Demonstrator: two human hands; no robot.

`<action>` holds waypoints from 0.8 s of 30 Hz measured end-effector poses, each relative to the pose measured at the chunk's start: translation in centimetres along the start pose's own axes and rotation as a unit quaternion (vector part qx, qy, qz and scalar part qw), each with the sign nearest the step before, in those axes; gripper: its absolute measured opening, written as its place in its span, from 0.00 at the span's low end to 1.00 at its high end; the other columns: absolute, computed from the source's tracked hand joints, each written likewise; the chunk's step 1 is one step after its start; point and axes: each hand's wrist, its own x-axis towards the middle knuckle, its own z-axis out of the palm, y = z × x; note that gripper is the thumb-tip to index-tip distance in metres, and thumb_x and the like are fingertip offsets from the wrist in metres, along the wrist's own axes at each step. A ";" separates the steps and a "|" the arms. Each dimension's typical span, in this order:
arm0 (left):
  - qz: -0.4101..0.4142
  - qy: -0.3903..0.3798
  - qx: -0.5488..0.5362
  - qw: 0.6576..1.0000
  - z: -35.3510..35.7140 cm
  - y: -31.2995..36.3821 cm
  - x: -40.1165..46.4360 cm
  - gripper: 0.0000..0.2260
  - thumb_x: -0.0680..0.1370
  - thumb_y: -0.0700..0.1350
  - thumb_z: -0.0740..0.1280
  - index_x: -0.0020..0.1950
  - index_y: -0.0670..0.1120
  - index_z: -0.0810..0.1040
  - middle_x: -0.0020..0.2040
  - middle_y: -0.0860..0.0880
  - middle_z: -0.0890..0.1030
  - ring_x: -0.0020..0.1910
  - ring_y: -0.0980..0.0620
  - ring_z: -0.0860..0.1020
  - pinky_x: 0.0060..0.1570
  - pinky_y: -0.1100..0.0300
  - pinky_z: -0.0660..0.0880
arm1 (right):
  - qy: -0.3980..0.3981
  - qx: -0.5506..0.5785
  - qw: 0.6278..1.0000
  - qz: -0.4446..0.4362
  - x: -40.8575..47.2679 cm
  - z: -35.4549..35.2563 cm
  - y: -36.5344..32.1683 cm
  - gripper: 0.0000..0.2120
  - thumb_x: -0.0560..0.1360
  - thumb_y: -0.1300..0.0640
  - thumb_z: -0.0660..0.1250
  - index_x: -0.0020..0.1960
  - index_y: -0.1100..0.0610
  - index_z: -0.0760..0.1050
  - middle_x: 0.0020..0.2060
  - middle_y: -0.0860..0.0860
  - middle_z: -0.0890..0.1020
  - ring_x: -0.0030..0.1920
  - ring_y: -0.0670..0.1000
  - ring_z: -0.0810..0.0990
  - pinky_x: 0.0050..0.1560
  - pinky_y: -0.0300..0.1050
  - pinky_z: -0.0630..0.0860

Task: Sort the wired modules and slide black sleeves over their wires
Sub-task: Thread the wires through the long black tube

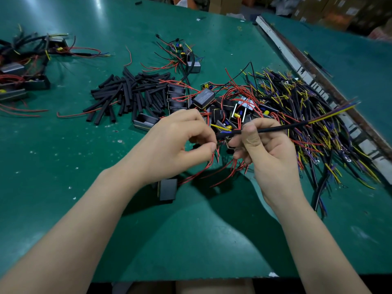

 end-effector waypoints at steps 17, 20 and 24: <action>-0.071 0.012 -0.128 0.989 0.3 0.5 0.1 0.01 0.76 0.44 0.65 0.45 0.48 0.76 0.43 0.50 0.78 0.41 0.58 0.74 0.46 0.73 0.67 | -0.002 0.045 0.998 0.048 0.5 -0.9 0.1 0.07 0.69 0.45 0.71 0.40 0.48 0.83 0.32 0.46 0.80 0.33 0.44 0.76 0.31 0.33 0.67; -0.072 -0.002 -0.127 0.989 0.4 0.6 0.0 0.01 0.75 0.45 0.65 0.45 0.50 0.76 0.42 0.55 0.77 0.41 0.60 0.73 0.45 0.74 0.66 | 0.009 0.057 0.996 0.061 0.4 -0.7 0.1 0.09 0.68 0.46 0.69 0.39 0.50 0.83 0.31 0.46 0.79 0.32 0.44 0.76 0.31 0.33 0.67; -0.067 0.009 -0.114 0.991 0.5 0.6 -0.1 0.01 0.75 0.46 0.65 0.45 0.51 0.75 0.42 0.55 0.77 0.41 0.60 0.74 0.45 0.74 0.66 | 0.020 0.042 0.998 0.043 0.2 -0.5 0.0 0.06 0.71 0.49 0.69 0.39 0.51 0.82 0.30 0.46 0.79 0.31 0.43 0.75 0.31 0.32 0.68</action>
